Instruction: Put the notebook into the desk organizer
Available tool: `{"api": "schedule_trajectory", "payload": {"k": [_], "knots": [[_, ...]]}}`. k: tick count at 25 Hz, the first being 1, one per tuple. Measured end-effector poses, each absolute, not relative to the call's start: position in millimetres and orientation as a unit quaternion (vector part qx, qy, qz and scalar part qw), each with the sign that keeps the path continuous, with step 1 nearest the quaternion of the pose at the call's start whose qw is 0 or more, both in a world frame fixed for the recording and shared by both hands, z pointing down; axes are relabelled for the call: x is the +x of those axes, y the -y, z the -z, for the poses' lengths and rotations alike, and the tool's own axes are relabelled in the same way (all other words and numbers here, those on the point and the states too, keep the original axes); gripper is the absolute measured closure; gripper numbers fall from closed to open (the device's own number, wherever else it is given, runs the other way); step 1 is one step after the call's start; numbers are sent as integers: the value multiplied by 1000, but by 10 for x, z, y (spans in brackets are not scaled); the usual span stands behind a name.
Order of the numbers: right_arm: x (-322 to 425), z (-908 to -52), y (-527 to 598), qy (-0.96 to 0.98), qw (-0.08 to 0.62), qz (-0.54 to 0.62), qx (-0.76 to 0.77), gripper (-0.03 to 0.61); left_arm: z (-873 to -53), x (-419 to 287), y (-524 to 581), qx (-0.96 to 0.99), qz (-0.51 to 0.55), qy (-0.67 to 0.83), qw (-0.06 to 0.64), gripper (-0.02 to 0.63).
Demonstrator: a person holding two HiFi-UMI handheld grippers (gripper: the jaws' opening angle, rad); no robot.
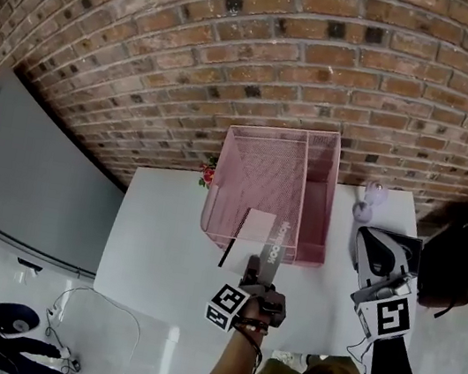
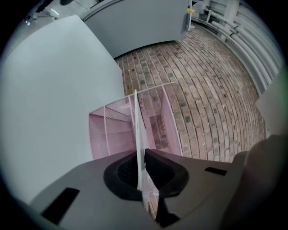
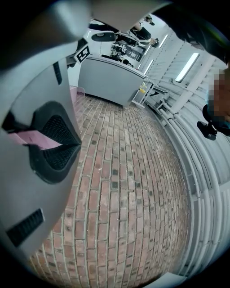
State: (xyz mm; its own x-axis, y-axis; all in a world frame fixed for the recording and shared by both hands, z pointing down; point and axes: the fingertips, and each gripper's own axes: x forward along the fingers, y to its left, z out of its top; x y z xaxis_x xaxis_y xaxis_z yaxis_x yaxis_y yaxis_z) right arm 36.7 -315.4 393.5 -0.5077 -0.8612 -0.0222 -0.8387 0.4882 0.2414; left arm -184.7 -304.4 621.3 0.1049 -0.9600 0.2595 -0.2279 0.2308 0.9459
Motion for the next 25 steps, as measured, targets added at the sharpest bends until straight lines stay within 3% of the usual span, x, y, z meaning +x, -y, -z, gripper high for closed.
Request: {"api": "schedule_trajectory", "payload": {"k": [16,22,23,25], "knots": [[583,-4040,3226,864,66,107,488,558,-6140,-1824,3529,502,417,562,507,594],[643,-4018,3193,864,65,110,486,558,-6041,-1733,3600,518,380,584,496,592],[647,-4016,3186,864,66,111,486,558,-6044,-1751,3572,523,352,604,487,583],[654,-4014,3178,864,67,111,486,558,-6052,-1788,3505,539,280,647,461,506]]}}
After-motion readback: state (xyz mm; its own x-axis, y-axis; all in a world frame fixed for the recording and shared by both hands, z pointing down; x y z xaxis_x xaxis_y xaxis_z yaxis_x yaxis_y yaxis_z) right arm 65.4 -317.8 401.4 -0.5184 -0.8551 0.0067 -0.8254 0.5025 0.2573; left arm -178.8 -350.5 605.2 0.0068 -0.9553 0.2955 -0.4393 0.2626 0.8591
